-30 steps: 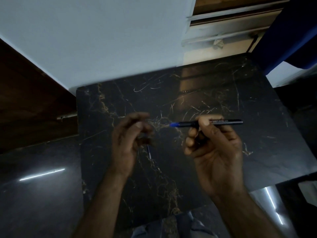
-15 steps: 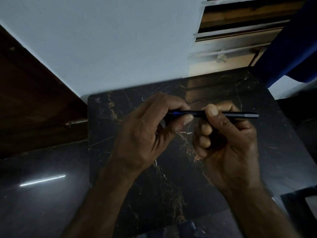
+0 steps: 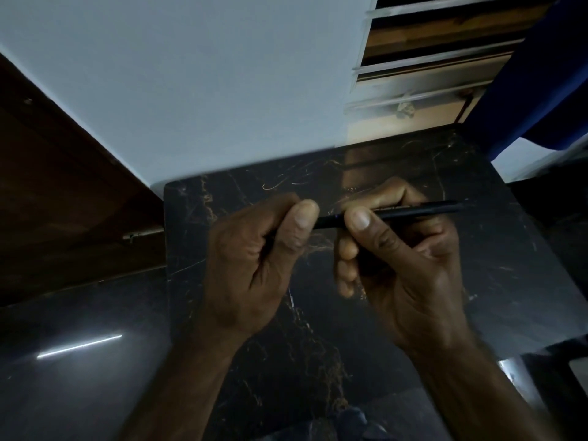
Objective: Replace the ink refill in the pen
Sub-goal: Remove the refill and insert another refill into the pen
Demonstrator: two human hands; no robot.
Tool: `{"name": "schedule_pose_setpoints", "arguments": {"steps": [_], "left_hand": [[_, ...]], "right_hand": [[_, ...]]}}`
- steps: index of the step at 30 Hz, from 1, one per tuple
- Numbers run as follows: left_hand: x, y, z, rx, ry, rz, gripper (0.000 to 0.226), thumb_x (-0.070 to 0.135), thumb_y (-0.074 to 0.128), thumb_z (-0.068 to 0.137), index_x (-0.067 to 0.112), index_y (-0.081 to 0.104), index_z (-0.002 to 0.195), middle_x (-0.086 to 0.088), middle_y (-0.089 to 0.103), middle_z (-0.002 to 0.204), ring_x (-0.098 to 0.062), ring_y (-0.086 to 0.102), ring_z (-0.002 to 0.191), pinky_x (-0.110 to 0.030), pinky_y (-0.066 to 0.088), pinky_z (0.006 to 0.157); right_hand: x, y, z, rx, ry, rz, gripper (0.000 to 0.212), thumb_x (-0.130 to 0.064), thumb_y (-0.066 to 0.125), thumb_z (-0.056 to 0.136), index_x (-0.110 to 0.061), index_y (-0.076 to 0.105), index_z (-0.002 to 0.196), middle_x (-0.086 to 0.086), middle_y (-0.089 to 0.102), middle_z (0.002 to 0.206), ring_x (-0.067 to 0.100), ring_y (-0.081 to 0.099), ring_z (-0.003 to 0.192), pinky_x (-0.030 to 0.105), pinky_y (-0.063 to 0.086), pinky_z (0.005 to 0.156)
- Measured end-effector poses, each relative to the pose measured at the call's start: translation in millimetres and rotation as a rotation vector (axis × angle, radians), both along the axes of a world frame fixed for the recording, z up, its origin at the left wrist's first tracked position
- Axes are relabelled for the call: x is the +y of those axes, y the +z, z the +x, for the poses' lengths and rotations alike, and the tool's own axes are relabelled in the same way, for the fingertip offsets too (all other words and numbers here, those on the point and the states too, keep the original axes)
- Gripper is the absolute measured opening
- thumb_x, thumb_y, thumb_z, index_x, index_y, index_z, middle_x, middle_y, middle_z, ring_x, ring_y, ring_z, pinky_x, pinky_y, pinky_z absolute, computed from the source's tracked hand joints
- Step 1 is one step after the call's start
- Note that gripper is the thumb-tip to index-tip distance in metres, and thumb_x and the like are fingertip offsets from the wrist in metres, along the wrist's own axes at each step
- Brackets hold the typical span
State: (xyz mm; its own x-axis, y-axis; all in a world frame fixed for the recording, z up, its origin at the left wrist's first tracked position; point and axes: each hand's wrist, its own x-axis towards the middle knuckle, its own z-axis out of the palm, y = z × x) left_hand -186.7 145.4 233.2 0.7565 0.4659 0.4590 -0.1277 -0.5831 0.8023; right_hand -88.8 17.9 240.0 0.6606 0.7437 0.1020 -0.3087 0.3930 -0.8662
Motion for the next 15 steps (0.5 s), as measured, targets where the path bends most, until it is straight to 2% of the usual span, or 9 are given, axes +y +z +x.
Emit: {"name": "schedule_pose_setpoints", "arguments": {"steps": [2,4,6,8,9,12,15], "left_hand": [[5,-1,-7,0.05,-0.035,-0.12,0.05,0.021,0.048,0.109,0.015,0.049,0.06,-0.002,0.044,0.053,-0.01,0.044,0.047,-0.014,0.034,0.055],[10,-2,-12,0.098,-0.034,-0.19,0.051,0.024,0.051,0.109,0.015,0.053,0.059,-0.001,0.049,0.052,-0.01,0.046,0.044,-0.017,0.037,0.052],[8,-4,-14,0.076,-0.017,-0.238,0.032,0.027,0.059,0.105,0.015,0.063,0.075,0.005,0.059,0.062,-0.009,0.056,0.052,-0.019,0.042,0.055],[2,-5,-16,0.018,0.007,-0.317,0.01,0.023,0.07,0.098,0.015,0.066,0.094,0.008,0.069,0.081,-0.009,0.067,0.067,-0.02,0.05,0.058],[-1,-7,-18,-0.011,0.036,-0.337,0.008,0.019,0.073,0.095,0.013,0.067,0.097,0.007,0.071,0.085,-0.011,0.069,0.069,-0.022,0.053,0.057],[-5,-16,-19,-0.048,0.105,-0.312,0.012,0.016,0.071,0.096,0.008,0.067,0.088,0.001,0.069,0.073,-0.017,0.066,0.051,-0.026,0.05,0.044],[-7,-23,-13,-0.016,0.22,-0.291,0.041,0.028,0.057,0.105,0.009,0.061,0.068,0.001,0.058,0.052,-0.009,0.055,0.04,-0.021,0.042,0.045]], "right_hand": [[2,-5,-4,-0.033,-0.012,-0.011,0.007,-0.004,0.063,0.091,0.002,0.059,0.091,0.013,0.058,0.066,0.026,0.056,0.05,0.032,0.047,0.044],[4,-11,-8,-0.029,-0.031,-0.017,0.008,-0.005,0.063,0.091,0.002,0.059,0.092,0.015,0.058,0.067,0.028,0.056,0.051,0.033,0.048,0.045],[6,-16,-11,0.016,-0.05,-0.016,0.01,-0.006,0.063,0.092,0.003,0.06,0.093,0.015,0.058,0.067,0.027,0.056,0.051,0.032,0.048,0.045],[8,-21,-13,0.052,-0.063,-0.022,0.011,-0.007,0.063,0.092,0.003,0.06,0.094,0.014,0.058,0.067,0.025,0.056,0.051,0.031,0.047,0.044],[9,-22,-13,0.063,-0.067,-0.024,0.01,-0.007,0.063,0.092,0.003,0.061,0.094,0.014,0.058,0.067,0.025,0.056,0.051,0.031,0.047,0.044],[10,-26,-13,0.081,-0.053,-0.021,0.008,-0.007,0.063,0.093,0.001,0.061,0.092,0.013,0.058,0.067,0.025,0.056,0.051,0.031,0.047,0.044],[10,-29,-16,0.098,-0.026,-0.008,0.008,-0.007,0.062,0.092,0.001,0.059,0.093,0.012,0.058,0.067,0.024,0.056,0.052,0.031,0.047,0.044]]}}
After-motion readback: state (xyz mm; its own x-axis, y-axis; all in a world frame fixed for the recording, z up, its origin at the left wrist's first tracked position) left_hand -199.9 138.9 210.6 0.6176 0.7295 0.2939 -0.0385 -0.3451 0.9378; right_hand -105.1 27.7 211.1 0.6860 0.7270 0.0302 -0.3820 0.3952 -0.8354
